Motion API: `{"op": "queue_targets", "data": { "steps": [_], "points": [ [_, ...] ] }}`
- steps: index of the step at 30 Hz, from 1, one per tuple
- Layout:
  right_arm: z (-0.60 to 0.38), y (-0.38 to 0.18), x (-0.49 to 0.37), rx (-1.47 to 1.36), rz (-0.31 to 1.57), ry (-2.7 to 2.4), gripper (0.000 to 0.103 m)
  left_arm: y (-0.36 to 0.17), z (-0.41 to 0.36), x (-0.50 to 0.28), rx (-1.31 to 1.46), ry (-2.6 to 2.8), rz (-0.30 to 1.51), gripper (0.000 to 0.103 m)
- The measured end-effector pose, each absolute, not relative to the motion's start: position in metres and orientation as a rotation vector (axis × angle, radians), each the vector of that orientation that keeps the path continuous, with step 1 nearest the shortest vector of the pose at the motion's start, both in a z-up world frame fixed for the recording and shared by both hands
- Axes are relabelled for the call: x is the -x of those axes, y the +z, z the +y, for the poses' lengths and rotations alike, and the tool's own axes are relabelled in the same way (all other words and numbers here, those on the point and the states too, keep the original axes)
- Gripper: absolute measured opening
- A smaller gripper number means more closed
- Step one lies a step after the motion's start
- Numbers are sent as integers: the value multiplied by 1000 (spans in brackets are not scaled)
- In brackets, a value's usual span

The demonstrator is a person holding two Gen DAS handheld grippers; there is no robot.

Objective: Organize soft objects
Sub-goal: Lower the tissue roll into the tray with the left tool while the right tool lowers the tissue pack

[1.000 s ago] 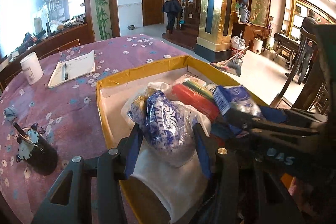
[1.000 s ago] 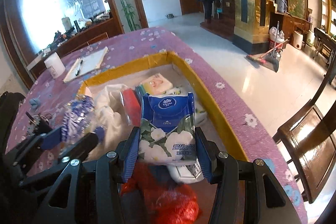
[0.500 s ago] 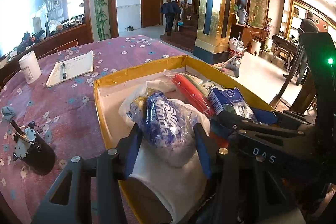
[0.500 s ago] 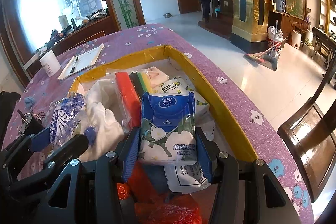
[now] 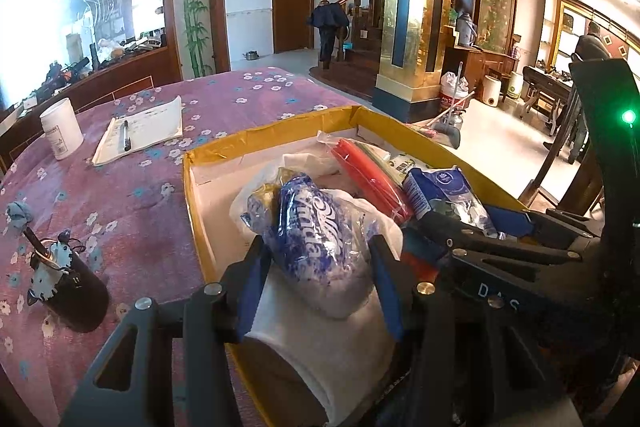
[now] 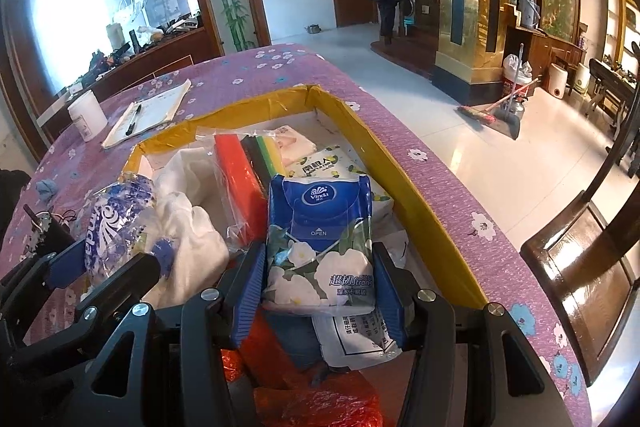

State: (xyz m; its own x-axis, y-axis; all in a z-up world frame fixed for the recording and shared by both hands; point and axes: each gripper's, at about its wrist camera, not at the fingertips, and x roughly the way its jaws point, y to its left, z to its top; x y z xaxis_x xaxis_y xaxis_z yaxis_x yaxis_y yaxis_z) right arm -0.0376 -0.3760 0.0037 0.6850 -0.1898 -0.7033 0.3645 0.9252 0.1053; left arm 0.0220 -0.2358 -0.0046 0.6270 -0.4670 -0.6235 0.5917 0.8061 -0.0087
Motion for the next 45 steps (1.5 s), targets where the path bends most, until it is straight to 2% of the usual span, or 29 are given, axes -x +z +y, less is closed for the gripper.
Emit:
{"op": "queue_targets", "data": {
  "steps": [33, 42, 44, 45],
  "points": [
    [-375, 3, 37, -232, 762, -341, 58, -4, -232, -26, -197, -595, 655, 57],
    [-378, 7, 43, -252, 739, -355, 66, -1, -226, -23, -172, -584, 636, 66],
    [-377, 9, 47, -232, 735, -407, 78, 0, -226, -21, -176, -583, 629, 70],
    [-378, 10, 50, -228, 730, -417, 80, 1, -226, -21, -178, -583, 623, 72]
  ]
}}
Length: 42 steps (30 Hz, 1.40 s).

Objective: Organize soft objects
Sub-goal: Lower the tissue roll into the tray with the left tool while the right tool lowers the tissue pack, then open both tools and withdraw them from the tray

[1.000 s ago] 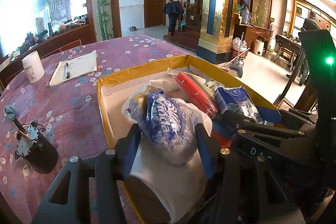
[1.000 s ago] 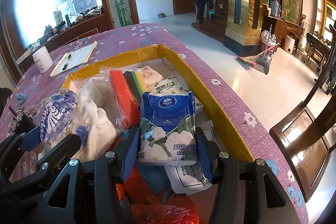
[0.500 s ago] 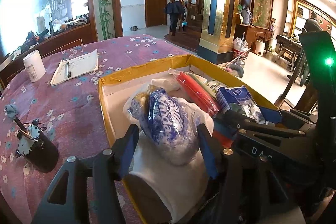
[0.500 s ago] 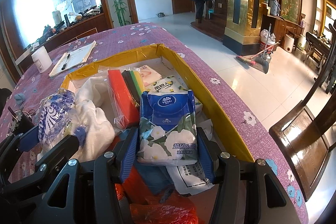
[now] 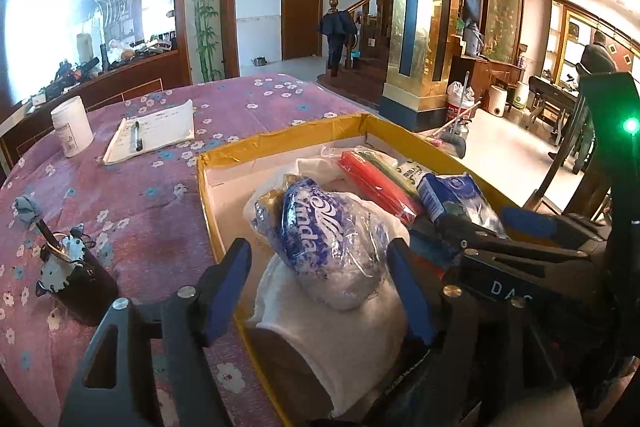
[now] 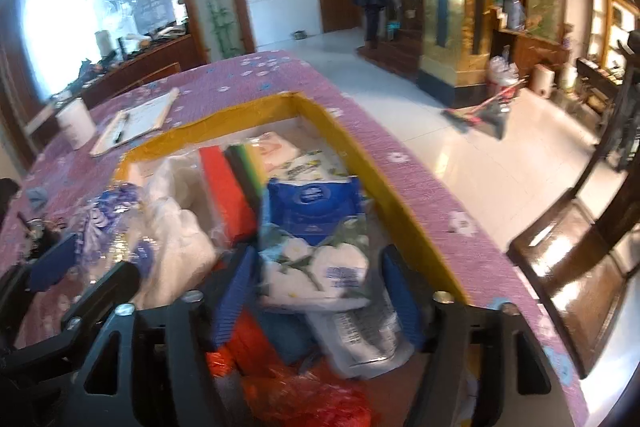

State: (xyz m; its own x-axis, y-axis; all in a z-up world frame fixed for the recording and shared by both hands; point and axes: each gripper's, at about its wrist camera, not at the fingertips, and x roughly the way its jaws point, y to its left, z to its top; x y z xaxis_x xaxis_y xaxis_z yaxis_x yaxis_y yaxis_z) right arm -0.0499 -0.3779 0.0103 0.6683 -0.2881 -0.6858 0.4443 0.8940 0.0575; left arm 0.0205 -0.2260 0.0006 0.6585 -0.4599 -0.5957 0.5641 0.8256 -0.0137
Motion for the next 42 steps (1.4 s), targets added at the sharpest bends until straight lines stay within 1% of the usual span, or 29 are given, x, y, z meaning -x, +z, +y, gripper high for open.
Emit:
{"op": "queue_targets", "data": {
  "steps": [2, 4, 9, 11, 15, 17, 20, 24, 29, 32, 36, 42],
  "points": [
    [-379, 14, 56, -229, 712, -422, 81, 2, -225, -18, -177, -583, 609, 79],
    [-380, 16, 62, -226, 701, -426, 81, 4, -224, -17, -177, -580, 601, 84],
    [-378, 31, 83, -214, 651, -438, 87, 12, -222, -8, -182, -576, 556, 88],
    [-376, 38, 92, -196, 632, -456, 90, 17, -220, -4, -177, -575, 541, 94],
    [-371, 55, 113, -171, 586, -484, 92, 32, -214, 4, -161, -575, 493, 98],
    [-370, 63, 126, -175, 555, -493, 95, 40, -210, 7, -155, -566, 470, 102],
    [-368, 71, 143, -170, 511, -502, 98, 52, -204, 9, -144, -572, 479, 103],
    [-367, 76, 155, -169, 493, -498, 98, 65, -195, 18, -179, -549, 505, 103],
    [-366, 73, 158, -187, 488, -478, 99, 72, -173, 43, -238, -500, 467, 103],
    [-359, 68, 155, -180, 502, -460, 99, 64, -162, 57, -262, -510, 471, 103],
    [-349, 62, 150, -160, 524, -442, 98, 49, -149, 64, -212, -587, 519, 103],
    [-339, 56, 145, -137, 538, -432, 98, 37, -152, 62, -265, -549, 559, 103]
  ]
}}
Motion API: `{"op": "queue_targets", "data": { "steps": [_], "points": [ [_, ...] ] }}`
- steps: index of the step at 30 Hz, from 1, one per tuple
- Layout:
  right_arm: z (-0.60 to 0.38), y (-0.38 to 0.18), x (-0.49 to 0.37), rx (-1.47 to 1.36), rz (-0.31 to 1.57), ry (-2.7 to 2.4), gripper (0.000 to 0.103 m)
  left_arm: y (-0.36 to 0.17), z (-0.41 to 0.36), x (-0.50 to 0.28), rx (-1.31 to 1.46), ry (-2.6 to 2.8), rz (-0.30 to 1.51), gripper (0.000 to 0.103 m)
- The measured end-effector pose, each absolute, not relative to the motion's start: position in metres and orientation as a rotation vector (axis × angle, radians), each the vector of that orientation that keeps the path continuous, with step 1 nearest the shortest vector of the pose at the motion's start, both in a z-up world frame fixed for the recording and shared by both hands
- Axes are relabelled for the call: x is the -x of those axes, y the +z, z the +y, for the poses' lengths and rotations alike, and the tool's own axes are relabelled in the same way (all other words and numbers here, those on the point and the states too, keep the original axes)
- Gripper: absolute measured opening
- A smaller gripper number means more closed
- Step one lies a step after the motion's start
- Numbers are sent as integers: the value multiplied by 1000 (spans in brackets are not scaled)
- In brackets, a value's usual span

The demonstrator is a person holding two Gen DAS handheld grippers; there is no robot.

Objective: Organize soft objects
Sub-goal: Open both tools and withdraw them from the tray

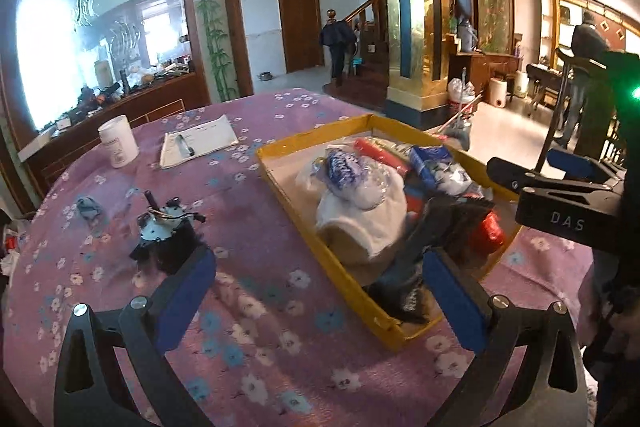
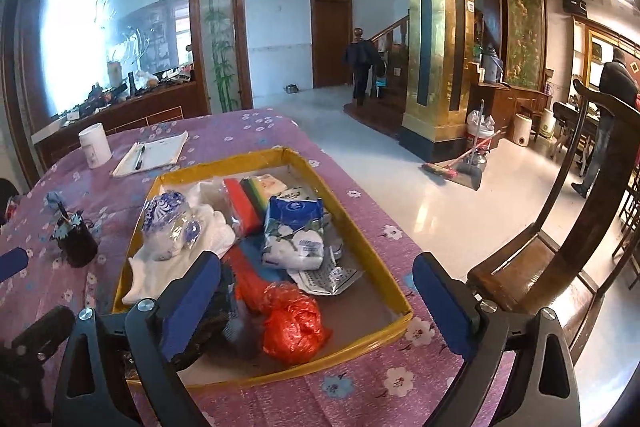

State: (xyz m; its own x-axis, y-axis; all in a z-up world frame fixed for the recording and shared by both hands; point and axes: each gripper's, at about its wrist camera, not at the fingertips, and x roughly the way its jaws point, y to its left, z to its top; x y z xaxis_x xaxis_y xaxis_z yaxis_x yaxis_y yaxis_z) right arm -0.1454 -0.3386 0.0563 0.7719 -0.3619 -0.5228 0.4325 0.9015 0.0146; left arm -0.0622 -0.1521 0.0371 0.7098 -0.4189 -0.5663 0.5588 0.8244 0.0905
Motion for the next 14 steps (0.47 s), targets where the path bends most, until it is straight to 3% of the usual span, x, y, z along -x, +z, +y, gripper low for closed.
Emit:
{"op": "queue_targets", "data": {
  "steps": [14],
  "points": [
    [-328, 53, 139, -129, 541, -425, 98, 36, -136, 51, -219, -468, 588, 103]
  ]
}}
